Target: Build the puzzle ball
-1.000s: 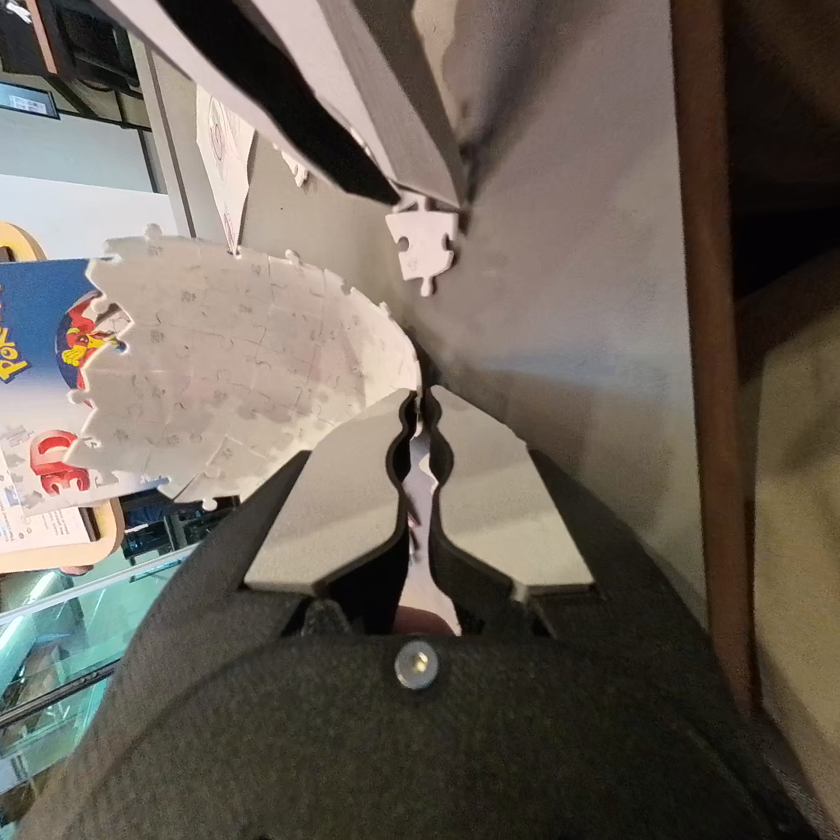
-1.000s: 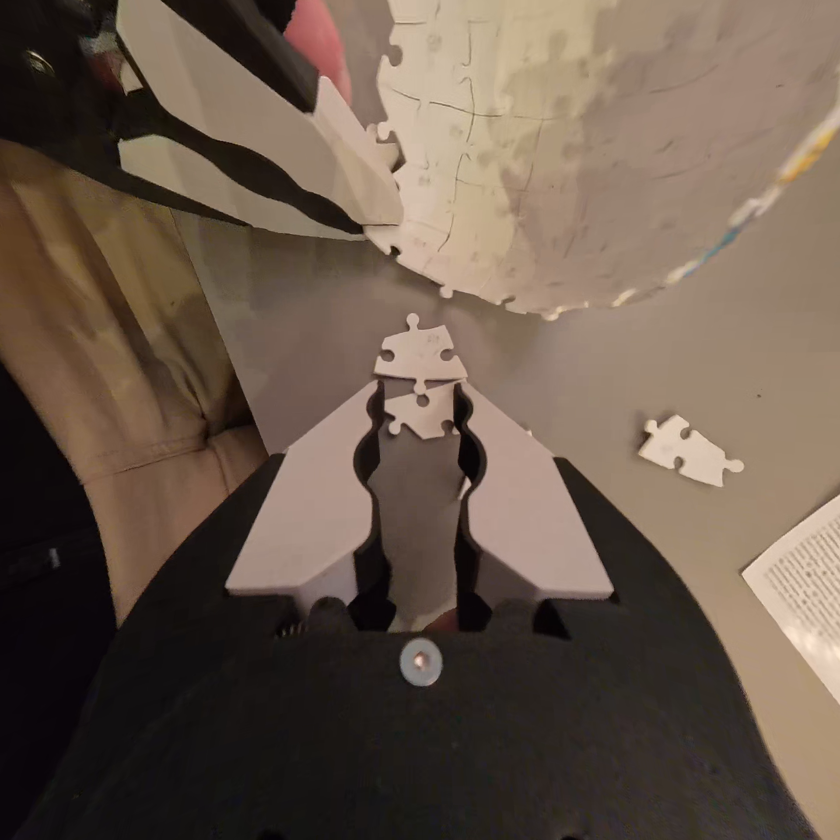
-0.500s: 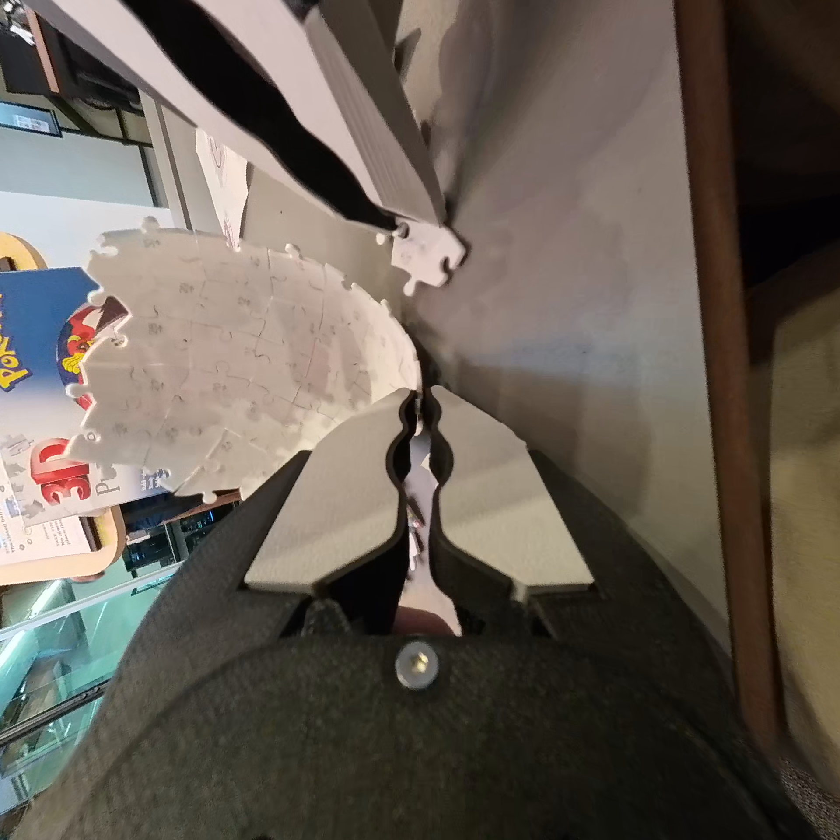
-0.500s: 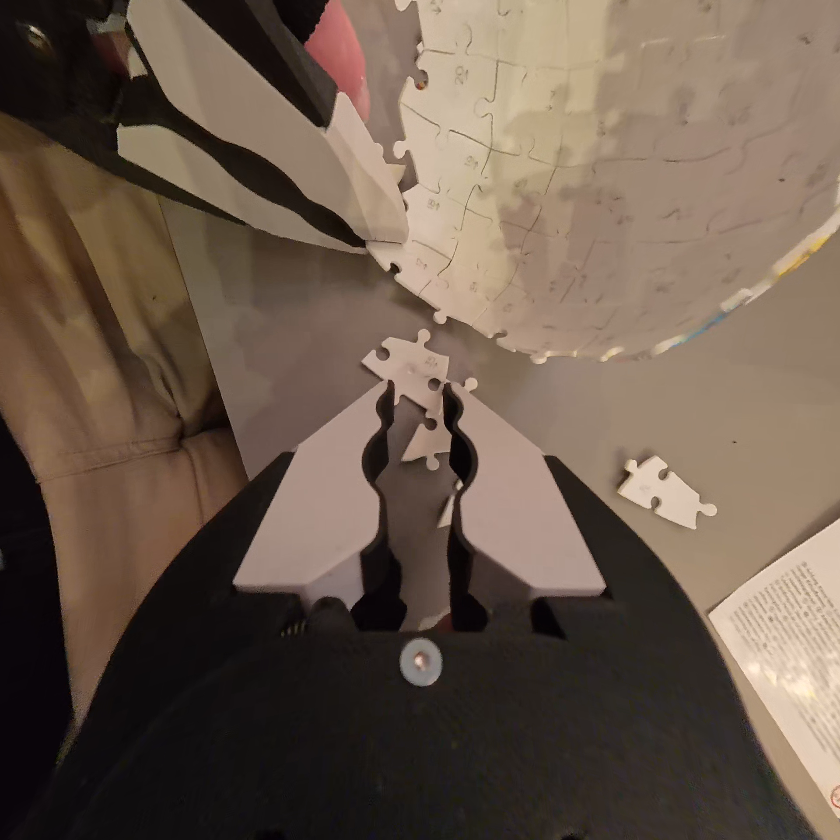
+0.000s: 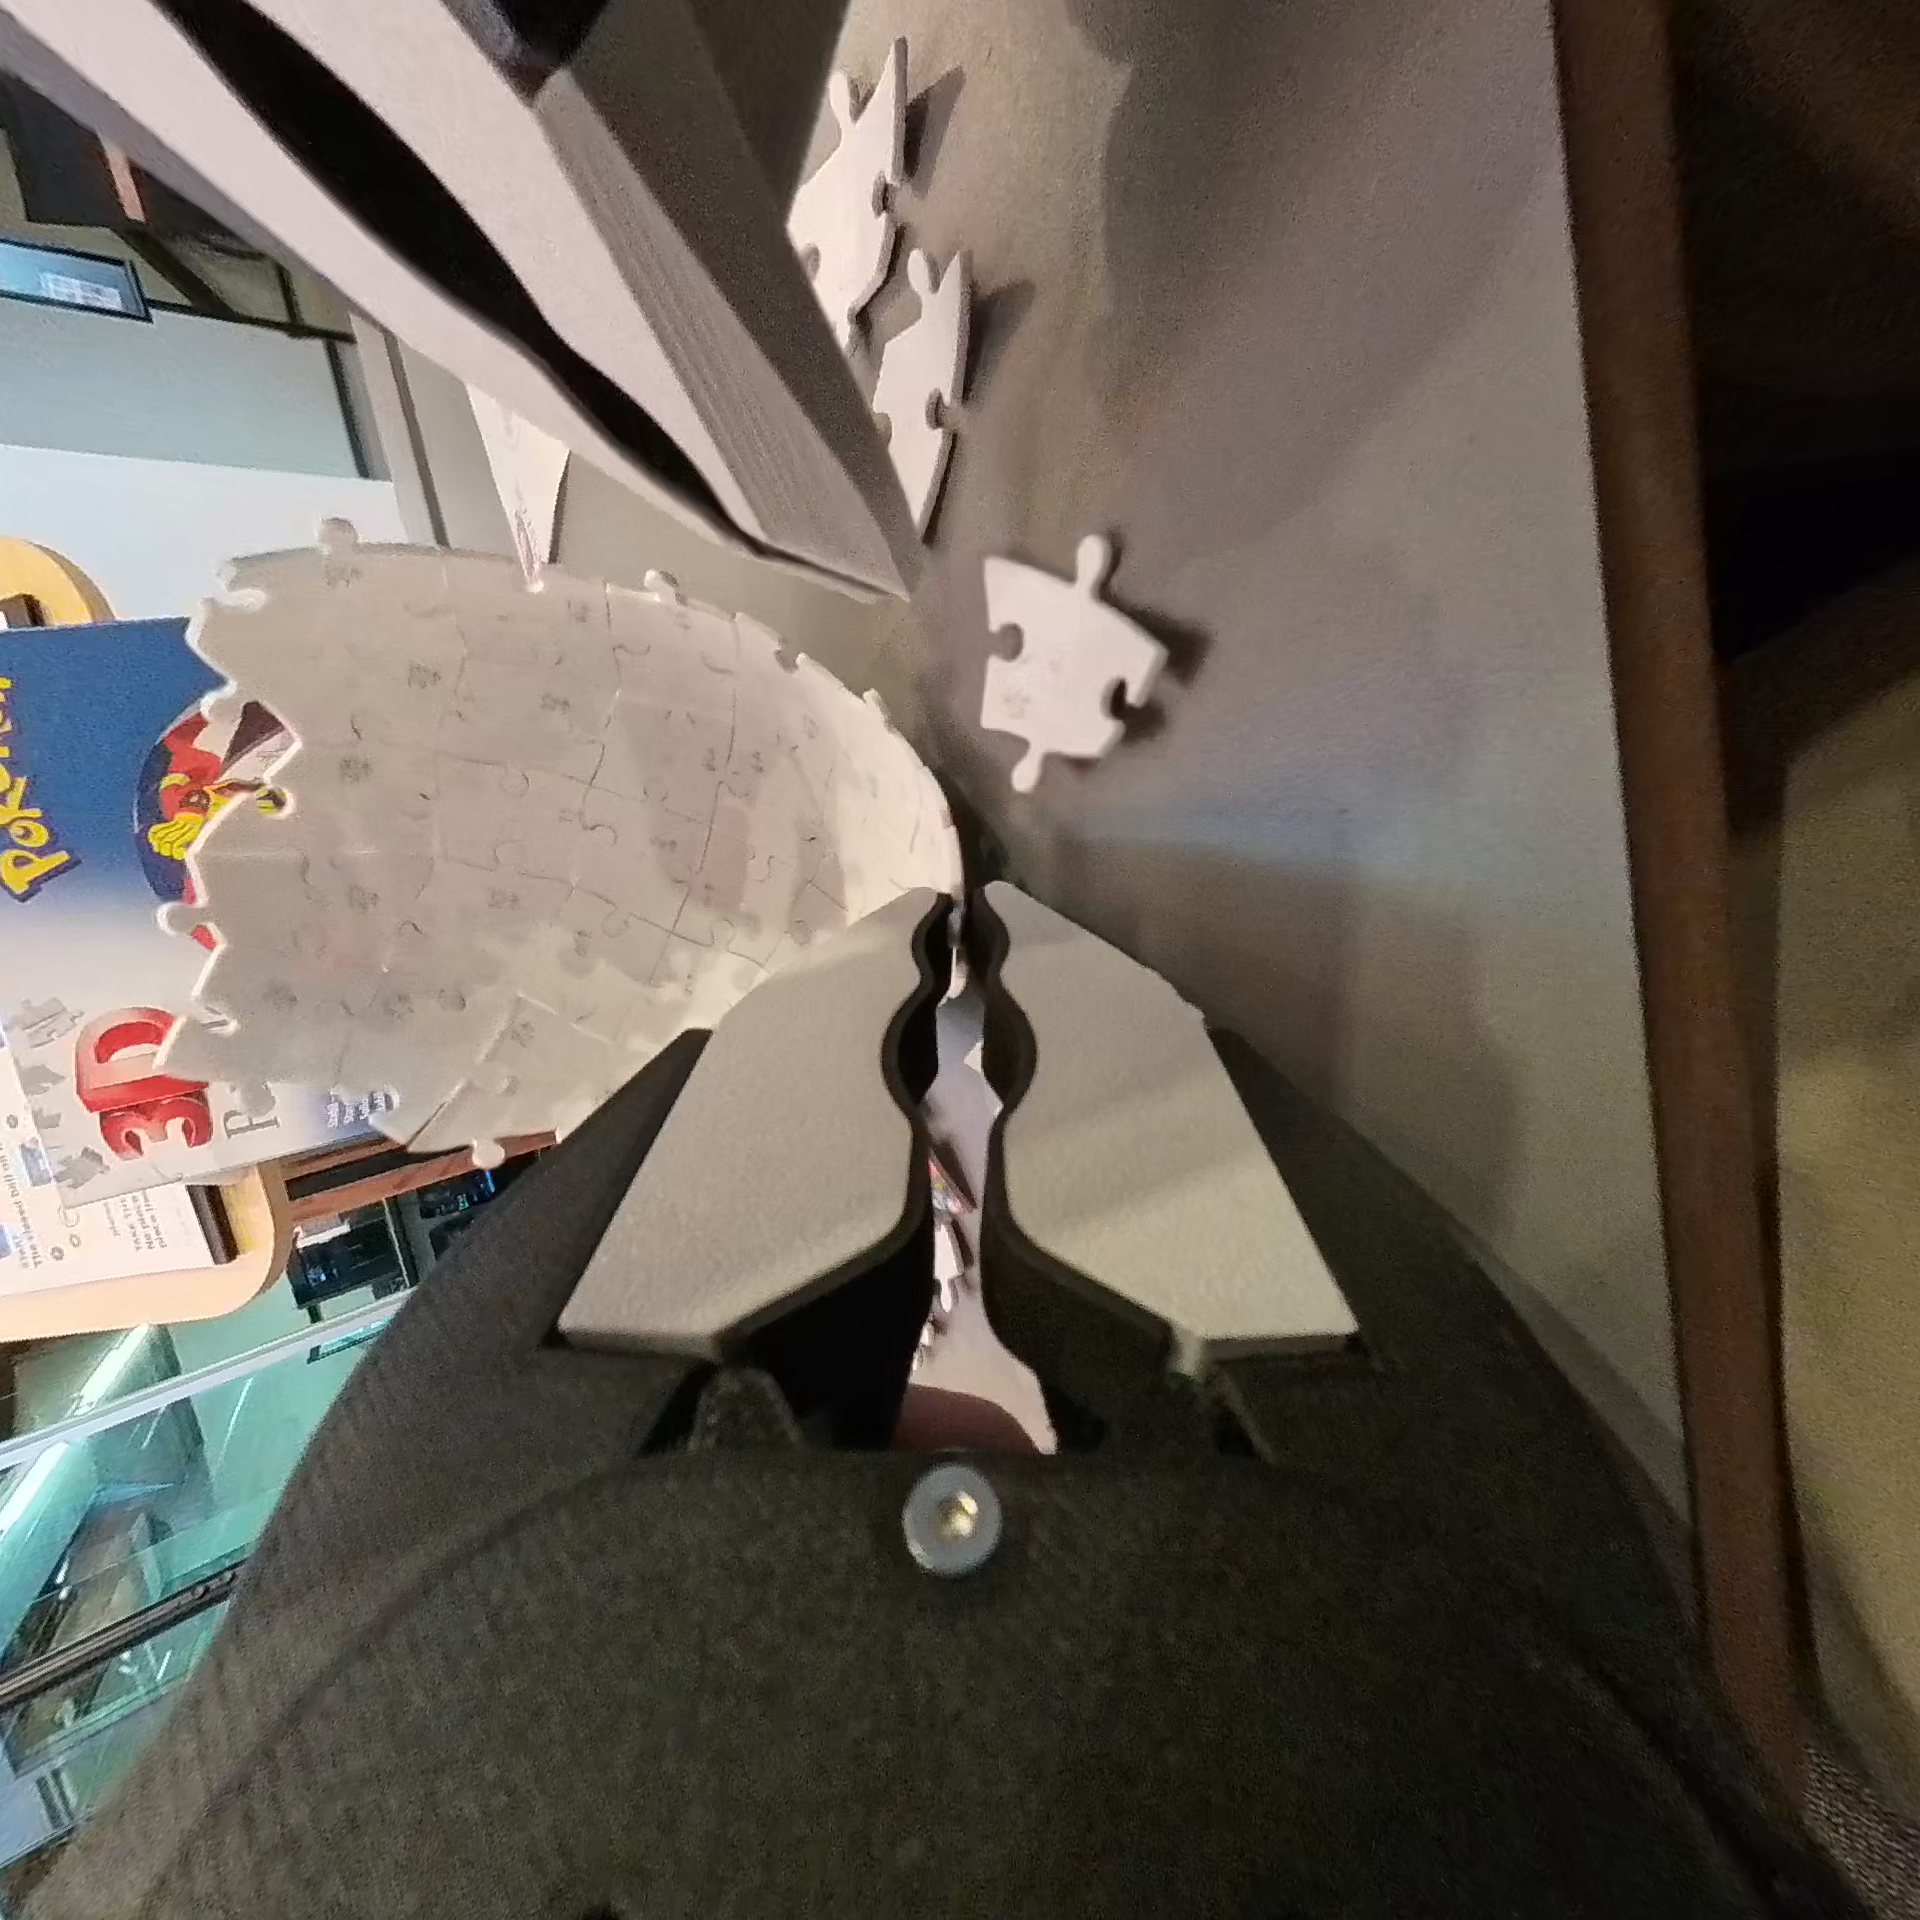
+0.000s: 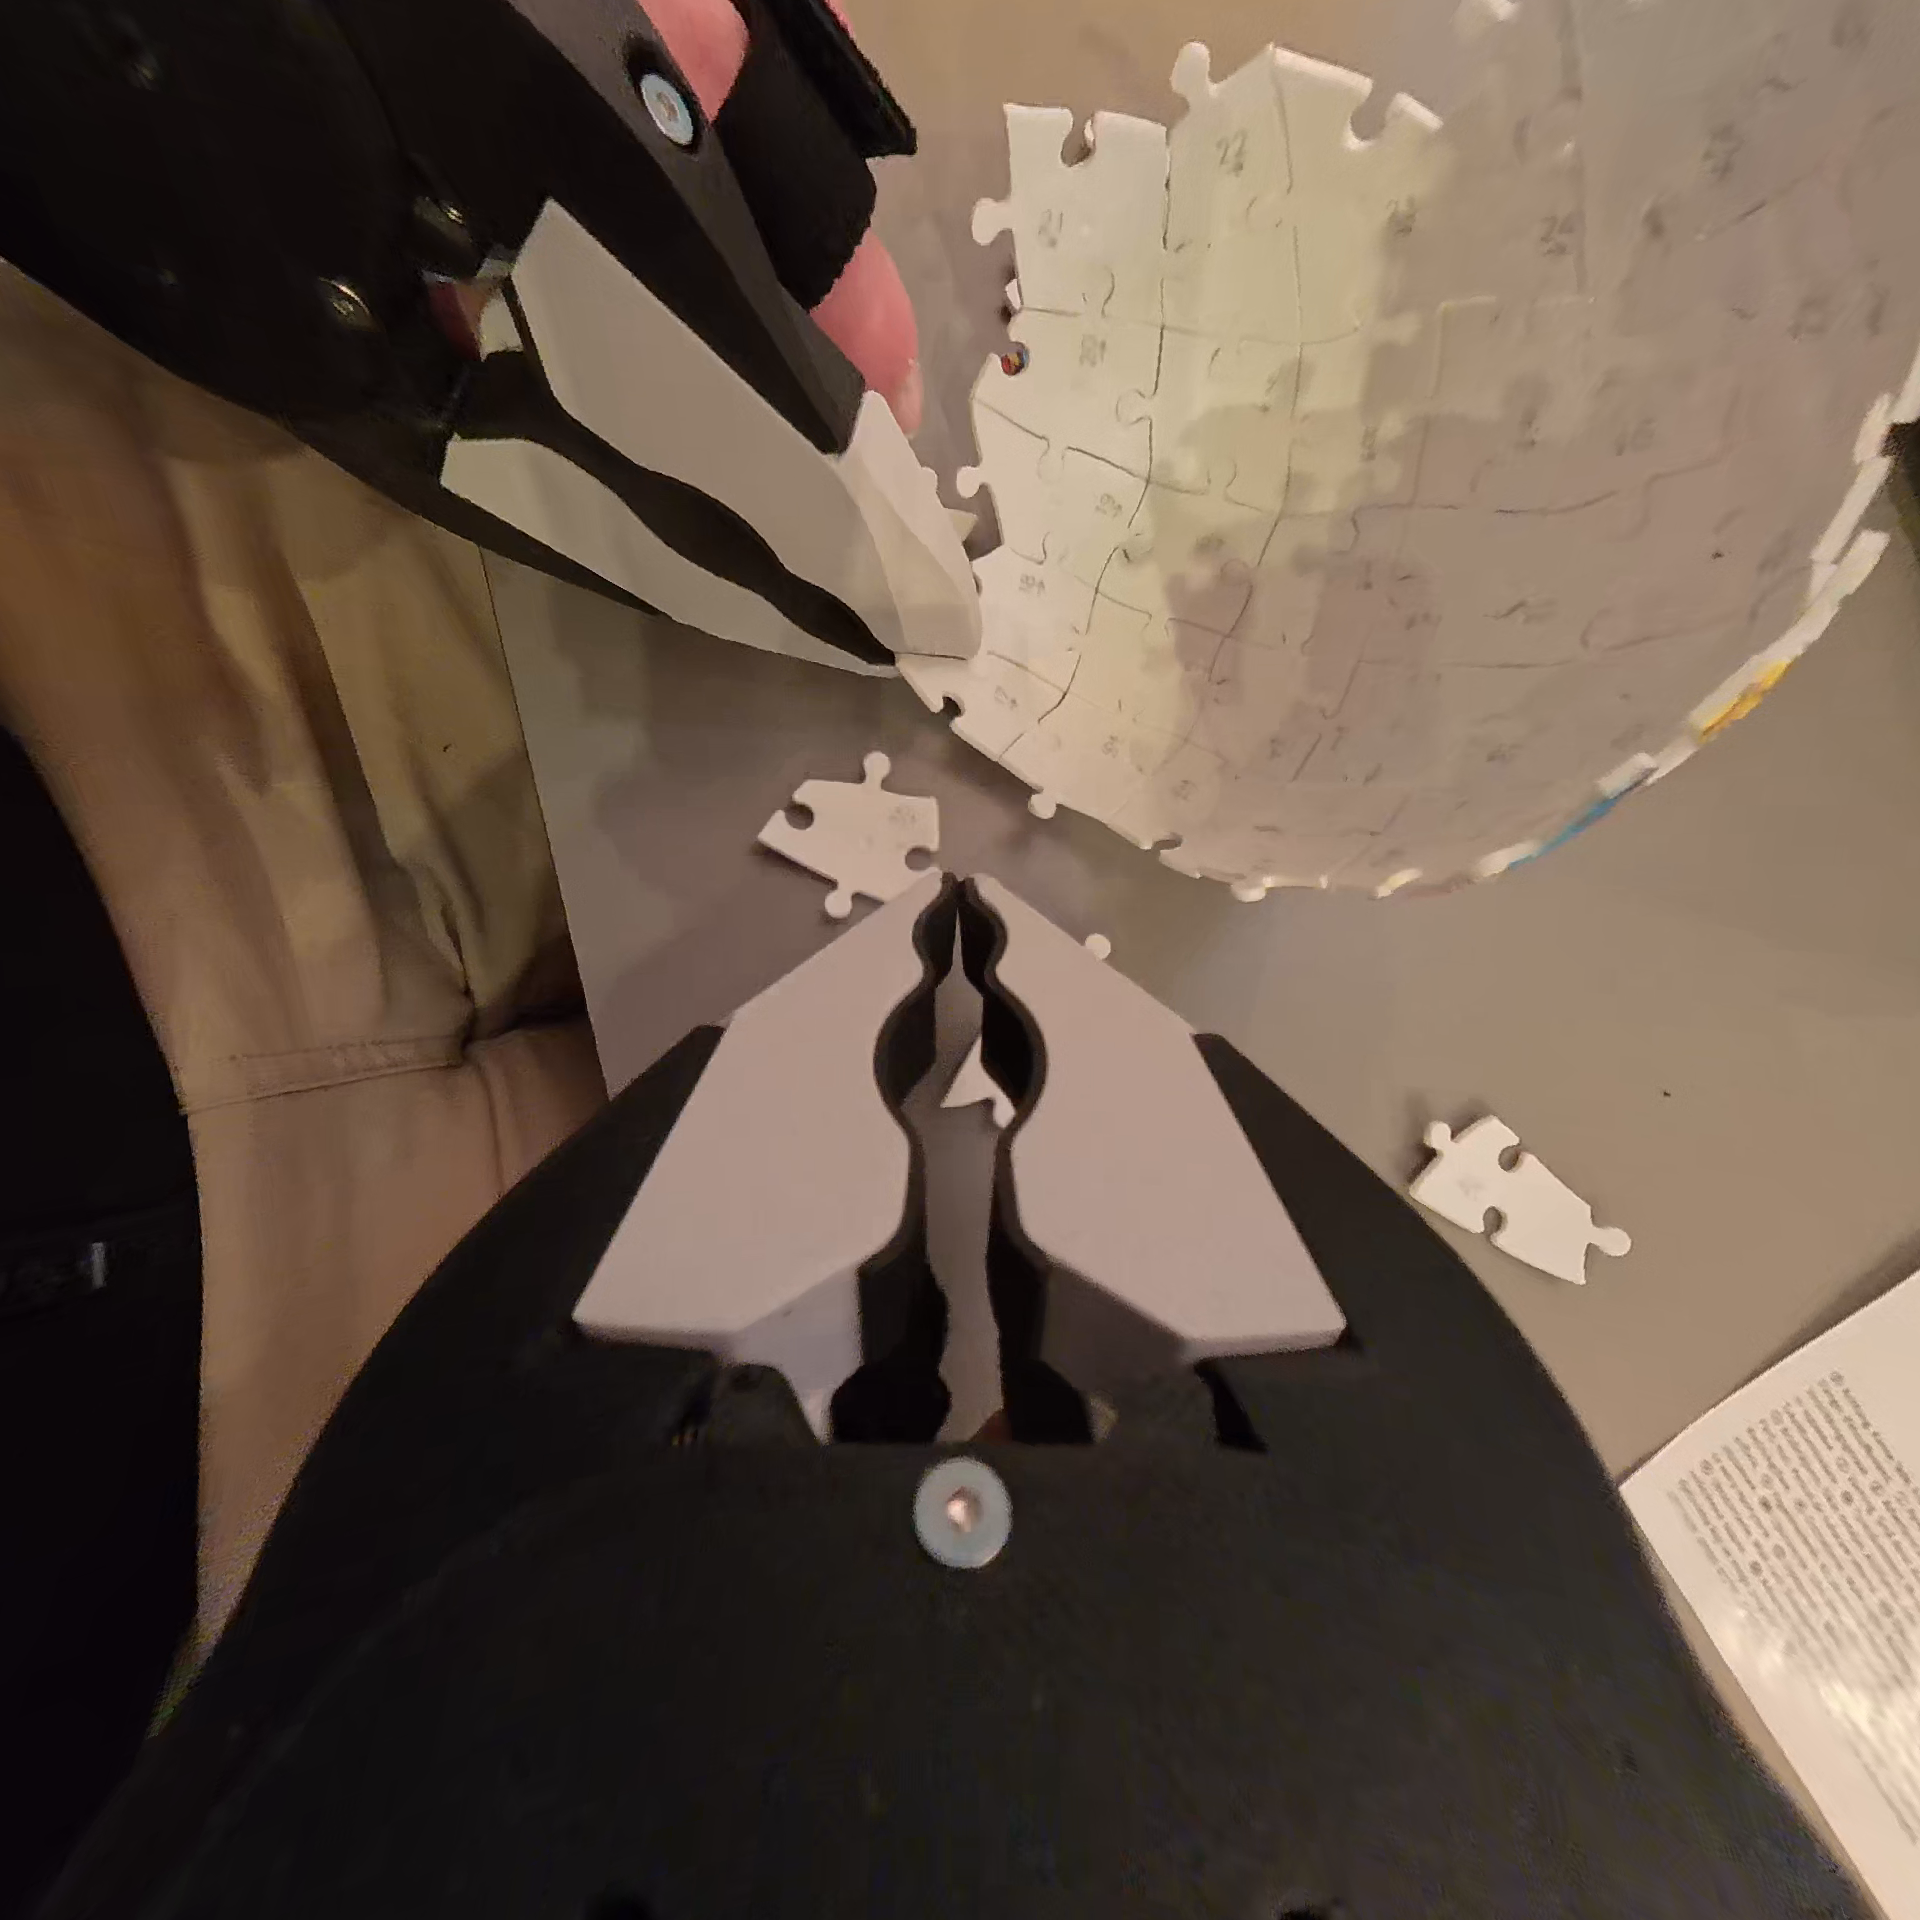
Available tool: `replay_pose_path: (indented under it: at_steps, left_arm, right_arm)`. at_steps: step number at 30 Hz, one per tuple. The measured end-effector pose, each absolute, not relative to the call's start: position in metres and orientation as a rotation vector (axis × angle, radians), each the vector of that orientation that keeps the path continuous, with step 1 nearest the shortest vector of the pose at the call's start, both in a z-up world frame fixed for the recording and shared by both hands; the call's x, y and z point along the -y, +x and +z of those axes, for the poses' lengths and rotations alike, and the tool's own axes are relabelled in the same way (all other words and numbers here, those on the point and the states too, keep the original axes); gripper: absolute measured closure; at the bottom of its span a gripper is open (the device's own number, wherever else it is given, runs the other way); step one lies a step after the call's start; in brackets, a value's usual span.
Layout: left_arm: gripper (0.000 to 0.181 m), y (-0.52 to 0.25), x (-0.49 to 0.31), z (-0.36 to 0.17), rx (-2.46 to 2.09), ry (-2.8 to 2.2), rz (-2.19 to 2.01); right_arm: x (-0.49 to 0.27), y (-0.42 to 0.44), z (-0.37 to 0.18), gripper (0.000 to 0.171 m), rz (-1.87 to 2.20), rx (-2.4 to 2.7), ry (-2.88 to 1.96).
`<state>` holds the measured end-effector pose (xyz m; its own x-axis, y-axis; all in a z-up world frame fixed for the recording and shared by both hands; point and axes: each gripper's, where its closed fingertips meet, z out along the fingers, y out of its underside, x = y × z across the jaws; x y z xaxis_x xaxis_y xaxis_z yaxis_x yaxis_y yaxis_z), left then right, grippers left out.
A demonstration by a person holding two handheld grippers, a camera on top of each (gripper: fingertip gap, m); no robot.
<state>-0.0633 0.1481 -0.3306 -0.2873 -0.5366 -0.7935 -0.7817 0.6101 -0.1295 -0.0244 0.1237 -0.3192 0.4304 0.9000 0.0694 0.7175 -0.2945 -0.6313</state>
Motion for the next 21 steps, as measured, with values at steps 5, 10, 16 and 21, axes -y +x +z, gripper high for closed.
replay_pose_path:
  at_steps: [5, 10, 16, 21]
  left_arm:
    - [0.178, -0.063, -0.148, -0.331, -1.971, -1.047, 0.355]
    - [0.178, -0.062, -0.149, -0.331, -1.967, -1.051, 0.356]
    - [0.178, -0.062, -0.149, -0.331, -1.965, -1.053, 0.356]
    - [0.178, -0.063, -0.150, -0.331, -1.965, -1.051, 0.355]
  right_arm:
    - [-0.123, -0.023, -0.318, 0.165, 0.414, 1.343, -2.113]
    - [-0.115, -0.024, -0.321, 0.146, 0.447, 1.340, -2.142]
    - [-0.107, -0.031, -0.333, 0.148, 0.423, 1.378, -2.157]
    - [-0.111, -0.035, -0.335, 0.166, 0.416, 1.348, -2.156]
